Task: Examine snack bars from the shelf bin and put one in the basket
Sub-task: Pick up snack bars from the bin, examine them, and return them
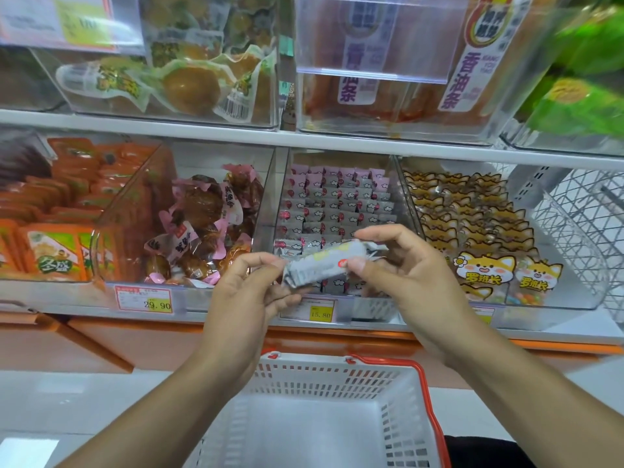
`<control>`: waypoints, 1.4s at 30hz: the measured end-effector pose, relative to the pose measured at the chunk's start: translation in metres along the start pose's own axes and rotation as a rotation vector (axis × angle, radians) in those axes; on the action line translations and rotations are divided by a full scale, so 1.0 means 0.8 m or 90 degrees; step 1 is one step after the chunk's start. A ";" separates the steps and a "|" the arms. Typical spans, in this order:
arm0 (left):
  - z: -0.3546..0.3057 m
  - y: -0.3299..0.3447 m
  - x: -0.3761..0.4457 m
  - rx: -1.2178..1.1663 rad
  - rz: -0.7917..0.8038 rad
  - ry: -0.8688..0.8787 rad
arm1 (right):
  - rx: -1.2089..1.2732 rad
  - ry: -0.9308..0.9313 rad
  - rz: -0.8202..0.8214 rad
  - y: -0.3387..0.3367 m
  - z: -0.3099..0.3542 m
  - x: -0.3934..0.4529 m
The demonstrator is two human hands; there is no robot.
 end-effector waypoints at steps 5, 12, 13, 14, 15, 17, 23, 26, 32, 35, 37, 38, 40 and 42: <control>-0.002 0.004 -0.001 0.035 0.024 0.041 | 0.023 0.070 -0.062 -0.008 -0.007 0.004; 0.004 -0.002 0.004 0.002 -0.030 -0.004 | 0.184 0.183 -0.085 -0.013 -0.016 0.010; 0.005 -0.001 0.004 -0.002 -0.029 -0.010 | 0.192 0.190 -0.090 -0.013 -0.017 0.010; 0.005 -0.001 0.004 -0.003 -0.027 -0.017 | 0.195 0.195 -0.095 -0.013 -0.018 0.010; 0.006 -0.001 0.004 -0.003 -0.023 -0.020 | 0.198 0.199 -0.100 -0.013 -0.018 0.010; 0.006 0.001 0.004 0.006 -0.014 -0.028 | 0.218 0.211 -0.113 -0.014 -0.020 0.011; 0.006 0.005 0.001 0.013 0.003 -0.052 | 0.249 0.211 -0.113 -0.013 -0.019 0.010; 0.005 0.001 0.002 0.020 -0.009 -0.059 | 0.120 0.131 0.010 -0.011 -0.008 0.008; 0.011 -0.002 0.003 0.062 -0.023 -0.068 | -0.052 0.002 0.204 -0.001 0.007 0.001; 0.008 0.000 0.001 0.072 -0.025 -0.062 | -0.077 -0.038 0.194 0.001 0.014 0.002; 0.005 0.001 0.001 0.085 -0.016 -0.048 | -0.059 -0.068 0.134 -0.005 0.020 0.006; 0.004 0.003 0.002 0.096 -0.002 -0.038 | -0.057 -0.087 0.088 -0.010 0.023 0.009; 0.003 0.008 0.002 0.144 0.033 -0.012 | -0.140 -0.158 -0.028 -0.027 0.031 0.014; 0.005 0.013 -0.001 0.250 0.067 0.047 | -0.297 -0.235 -0.141 -0.046 0.040 0.019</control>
Point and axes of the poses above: each hand's wrist, its own x-axis towards the middle knuckle, its own y-axis out of the palm, z = x × y, the point moved 4 cm from there along x, towards the middle knuckle, and after that the axes turned 8 degrees about x, right-handed, at the moved point
